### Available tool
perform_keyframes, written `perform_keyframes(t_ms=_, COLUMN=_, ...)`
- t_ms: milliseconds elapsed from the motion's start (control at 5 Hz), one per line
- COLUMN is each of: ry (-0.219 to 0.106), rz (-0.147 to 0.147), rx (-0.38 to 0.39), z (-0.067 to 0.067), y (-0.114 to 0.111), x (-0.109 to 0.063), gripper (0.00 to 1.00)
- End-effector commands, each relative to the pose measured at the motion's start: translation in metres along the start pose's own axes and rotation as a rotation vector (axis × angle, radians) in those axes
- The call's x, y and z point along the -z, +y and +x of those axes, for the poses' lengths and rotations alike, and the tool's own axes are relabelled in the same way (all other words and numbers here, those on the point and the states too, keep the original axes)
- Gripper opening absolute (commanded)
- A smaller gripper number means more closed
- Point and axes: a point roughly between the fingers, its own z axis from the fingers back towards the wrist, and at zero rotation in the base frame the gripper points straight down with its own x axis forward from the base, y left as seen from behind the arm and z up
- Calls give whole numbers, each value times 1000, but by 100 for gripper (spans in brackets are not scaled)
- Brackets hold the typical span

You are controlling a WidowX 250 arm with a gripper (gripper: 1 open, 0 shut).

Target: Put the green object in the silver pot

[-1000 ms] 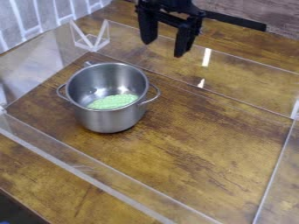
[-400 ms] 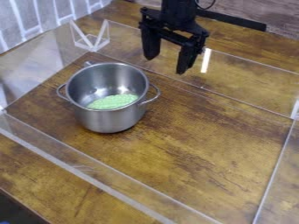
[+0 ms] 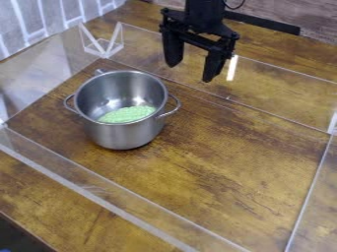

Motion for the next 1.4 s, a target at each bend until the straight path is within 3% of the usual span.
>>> perform_keyframes(t_ms=0, ry=-39, rz=-5, rx=-24, z=1, y=14, x=-16, gripper=100)
perform_keyframes(t_ms=400, ry=-16, rz=-29, rx=54, z=3, y=-3, x=-2, gripper=100)
perform_keyframes(t_ms=800, ry=-36, rz=-13, rx=163, z=3, y=-2, x=-17, gripper=100)
perform_keyframes(t_ms=1000, ry=-44, rz=-2, rx=183, z=3, y=0, x=-26, gripper=100)
perform_keyframes(t_ms=1200, ry=-51, rz=15, rx=60, z=6, y=7, x=-36, gripper=100)
